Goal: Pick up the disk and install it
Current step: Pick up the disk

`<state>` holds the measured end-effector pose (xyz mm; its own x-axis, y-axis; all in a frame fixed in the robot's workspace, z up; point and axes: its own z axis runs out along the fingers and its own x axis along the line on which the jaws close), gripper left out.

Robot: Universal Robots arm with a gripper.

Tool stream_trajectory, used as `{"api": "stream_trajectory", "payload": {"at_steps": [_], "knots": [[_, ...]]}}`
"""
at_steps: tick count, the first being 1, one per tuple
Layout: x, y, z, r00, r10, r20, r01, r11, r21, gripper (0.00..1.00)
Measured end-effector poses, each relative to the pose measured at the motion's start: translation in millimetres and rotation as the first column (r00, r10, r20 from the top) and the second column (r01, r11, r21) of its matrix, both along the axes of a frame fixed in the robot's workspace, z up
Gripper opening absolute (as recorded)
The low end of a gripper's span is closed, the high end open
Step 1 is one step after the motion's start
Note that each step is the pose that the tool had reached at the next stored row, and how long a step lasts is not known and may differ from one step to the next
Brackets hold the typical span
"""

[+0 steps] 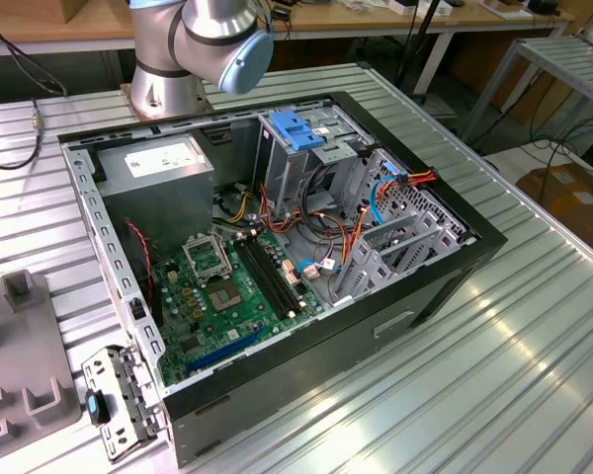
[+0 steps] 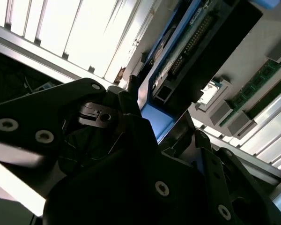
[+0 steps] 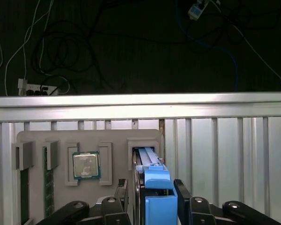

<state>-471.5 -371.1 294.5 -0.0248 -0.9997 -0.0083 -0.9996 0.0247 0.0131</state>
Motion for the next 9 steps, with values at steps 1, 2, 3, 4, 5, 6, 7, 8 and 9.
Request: {"api": "stream_trajectory", "payload": {"at_steps": [1,2,3,4,5,6,7,8,9], "knots": [[0.0,0.0,0.0,1.0000,0.000,0.0000,0.000,1.0000,0.0000,0.49],[0.0,0.0,-0.2,1.0000,0.000,0.0002,0.000,1.0000,0.0001,0.49],[0.0,0.0,-0.2,1.0000,0.000,0.0002,0.000,1.0000,0.0000,0.43],[0.0,0.0,-0.2,1.0000,0.000,0.0002,0.000,1.0000,0.0001,0.43],[0.0,0.0,-0.3,1.0000,0.000,0.0002,0.000,1.0000,0.0001,0.37],[0.0,0.0,-0.3,1.0000,0.000,0.0002,0.000,1.0000,0.0001,0.37],[0.0,0.0,-0.3,1.0000,0.000,0.0002,0.000,1.0000,0.0001,0.37],[0.0,0.0,-0.3,1.0000,0.000,0.0002,0.000,1.0000,0.0001,0.37],[0.0,0.0,-0.3,1.0000,0.000,0.0003,0.000,1.0000,0.0001,0.37]]}}
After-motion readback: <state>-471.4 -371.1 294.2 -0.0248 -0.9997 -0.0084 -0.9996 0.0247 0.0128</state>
